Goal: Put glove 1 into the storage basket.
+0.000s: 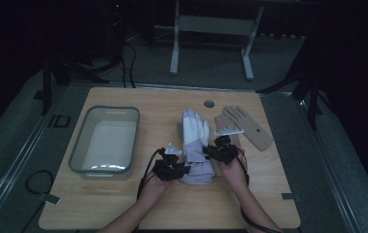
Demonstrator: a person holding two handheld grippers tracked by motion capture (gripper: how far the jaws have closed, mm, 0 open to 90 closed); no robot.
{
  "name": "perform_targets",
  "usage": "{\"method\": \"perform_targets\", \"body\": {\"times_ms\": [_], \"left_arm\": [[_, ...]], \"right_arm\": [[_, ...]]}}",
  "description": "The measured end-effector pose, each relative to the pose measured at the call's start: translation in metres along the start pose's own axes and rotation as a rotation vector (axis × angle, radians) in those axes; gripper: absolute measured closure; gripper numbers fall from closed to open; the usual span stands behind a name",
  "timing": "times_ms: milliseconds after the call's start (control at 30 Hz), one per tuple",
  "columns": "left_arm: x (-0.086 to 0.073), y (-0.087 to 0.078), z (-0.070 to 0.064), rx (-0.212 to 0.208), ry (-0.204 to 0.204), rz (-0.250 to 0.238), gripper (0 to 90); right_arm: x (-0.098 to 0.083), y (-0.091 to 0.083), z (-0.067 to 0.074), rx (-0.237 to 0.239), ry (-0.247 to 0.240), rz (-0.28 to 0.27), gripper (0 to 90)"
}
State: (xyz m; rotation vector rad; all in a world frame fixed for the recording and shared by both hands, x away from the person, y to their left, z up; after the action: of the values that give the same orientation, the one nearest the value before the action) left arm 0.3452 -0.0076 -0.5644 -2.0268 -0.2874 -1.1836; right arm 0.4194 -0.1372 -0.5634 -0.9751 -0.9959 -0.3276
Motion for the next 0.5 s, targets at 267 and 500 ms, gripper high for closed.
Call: {"method": "perform_targets", "body": {"times_ms": [267,500], "left_arm": [[0.021,-0.022,0.006,-0.007,0.021,-0.003,75.7],[0.035,-0.042,0.017,-0.003,0.037,-0.007,75.7]], "right_arm": [[0.027,-0.007,0.015,0.008,-0.019,-0.037,81.7],[0.047,-0.007,0.03,0.026,-0.037,-0.068,81.7]]}}
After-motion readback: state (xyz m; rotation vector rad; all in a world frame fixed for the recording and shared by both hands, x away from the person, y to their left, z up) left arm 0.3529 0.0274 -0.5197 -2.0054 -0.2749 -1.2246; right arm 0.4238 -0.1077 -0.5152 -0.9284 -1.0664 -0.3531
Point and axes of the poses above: each handheld gripper's, and its own axes: y roughly forward along the jaws, x roughly out of its top, z roughly to its left, the point moved 8 cm from there along y, roughly forward along the jaws, and after that the axes turned 13 degrees about -z, right-handed, at the moved point
